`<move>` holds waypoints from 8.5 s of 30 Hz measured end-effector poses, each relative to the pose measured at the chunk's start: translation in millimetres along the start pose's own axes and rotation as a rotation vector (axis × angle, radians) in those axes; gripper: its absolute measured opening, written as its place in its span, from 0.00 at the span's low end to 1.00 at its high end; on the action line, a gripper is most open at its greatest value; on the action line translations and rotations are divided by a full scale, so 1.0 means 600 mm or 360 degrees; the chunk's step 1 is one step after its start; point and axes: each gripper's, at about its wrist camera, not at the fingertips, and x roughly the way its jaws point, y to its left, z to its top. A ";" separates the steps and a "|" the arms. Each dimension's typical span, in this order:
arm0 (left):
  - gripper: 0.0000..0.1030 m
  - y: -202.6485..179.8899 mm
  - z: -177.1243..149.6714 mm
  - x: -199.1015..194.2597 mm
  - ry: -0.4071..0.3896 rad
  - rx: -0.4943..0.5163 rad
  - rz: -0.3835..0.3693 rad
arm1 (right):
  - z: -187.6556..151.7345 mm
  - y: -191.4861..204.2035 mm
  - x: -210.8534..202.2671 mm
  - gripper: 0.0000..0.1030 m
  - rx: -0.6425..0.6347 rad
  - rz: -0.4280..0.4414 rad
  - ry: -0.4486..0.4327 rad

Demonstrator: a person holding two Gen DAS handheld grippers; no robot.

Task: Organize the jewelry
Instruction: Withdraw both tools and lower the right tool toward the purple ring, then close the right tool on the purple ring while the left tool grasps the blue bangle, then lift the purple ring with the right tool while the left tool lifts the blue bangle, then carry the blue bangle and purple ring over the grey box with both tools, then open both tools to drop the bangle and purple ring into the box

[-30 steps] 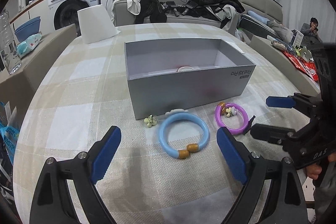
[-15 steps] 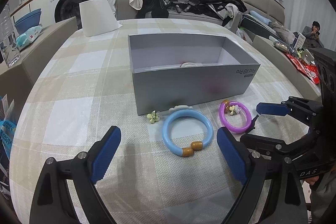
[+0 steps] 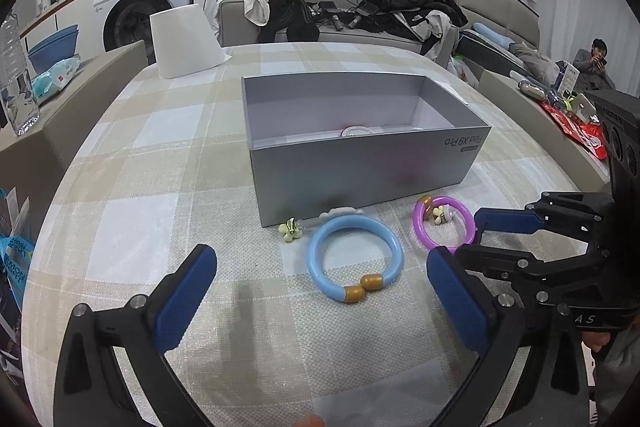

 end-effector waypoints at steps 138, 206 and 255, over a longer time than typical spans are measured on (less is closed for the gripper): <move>0.20 -0.004 -0.012 -0.008 0.0079 0.0096 -0.0123 | 0.010 -0.008 -0.034 0.44 0.0054 0.0095 -0.0229; 0.55 -0.021 0.081 -0.042 -0.0247 0.0100 0.0021 | 0.076 -0.028 -0.097 0.45 0.0128 0.0117 -0.0459; 0.79 -0.010 0.089 0.002 -0.0259 0.0046 0.0053 | 0.100 -0.075 -0.047 0.95 0.0277 0.0041 -0.0496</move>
